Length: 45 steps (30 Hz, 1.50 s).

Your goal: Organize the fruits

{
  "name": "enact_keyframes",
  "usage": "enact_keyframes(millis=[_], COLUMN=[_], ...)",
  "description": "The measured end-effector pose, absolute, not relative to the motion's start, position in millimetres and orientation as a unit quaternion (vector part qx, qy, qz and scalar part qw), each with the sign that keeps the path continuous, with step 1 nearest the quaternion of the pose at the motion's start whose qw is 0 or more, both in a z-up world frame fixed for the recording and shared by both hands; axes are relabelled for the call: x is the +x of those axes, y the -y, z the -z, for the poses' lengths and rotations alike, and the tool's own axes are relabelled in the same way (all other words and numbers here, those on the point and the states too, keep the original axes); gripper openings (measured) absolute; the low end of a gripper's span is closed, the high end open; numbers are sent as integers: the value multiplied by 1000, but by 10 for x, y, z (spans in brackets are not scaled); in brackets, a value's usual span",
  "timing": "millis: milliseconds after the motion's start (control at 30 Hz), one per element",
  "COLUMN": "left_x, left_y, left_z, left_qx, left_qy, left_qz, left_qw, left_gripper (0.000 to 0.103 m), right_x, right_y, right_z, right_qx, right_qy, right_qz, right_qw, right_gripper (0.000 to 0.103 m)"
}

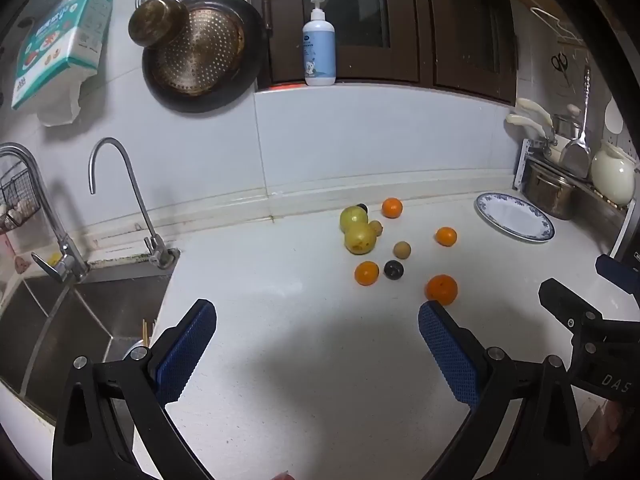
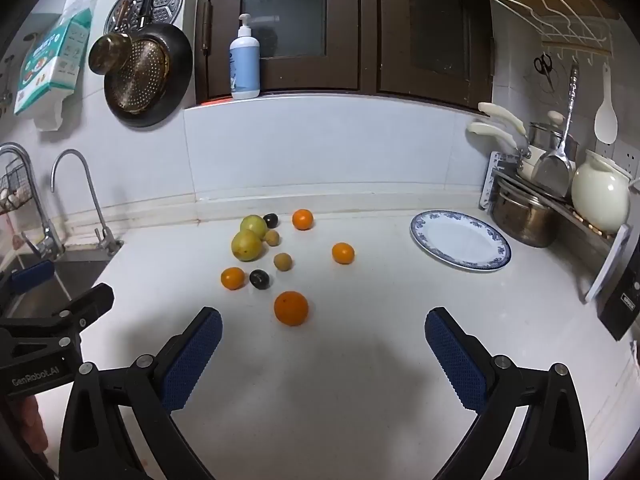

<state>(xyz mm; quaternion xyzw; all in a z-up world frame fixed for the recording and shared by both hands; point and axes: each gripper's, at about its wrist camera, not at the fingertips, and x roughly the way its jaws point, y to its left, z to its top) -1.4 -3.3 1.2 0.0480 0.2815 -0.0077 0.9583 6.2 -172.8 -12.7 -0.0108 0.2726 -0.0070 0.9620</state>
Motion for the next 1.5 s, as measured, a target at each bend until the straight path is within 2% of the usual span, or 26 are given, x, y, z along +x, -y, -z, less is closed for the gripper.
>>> enact_keyframes(millis=[67, 200, 1500], left_x=[-12, -73, -81], left_y=[-89, -85, -57], left_z=[-30, -68, -86], left_qx=[23, 33, 36], left_qy=[-283, -263, -249], left_qz=[16, 12, -4], left_qw=[959, 964, 968], left_gripper=[103, 103, 103], right_x=[58, 48, 82], right_y=[1728, 1739, 1704], right_z=[134, 147, 103], right_qx=[-11, -11, -8], right_qy=[-271, -269, -268], right_qz=[7, 7, 3], right_qw=[963, 963, 964], right_gripper=[103, 103, 103])
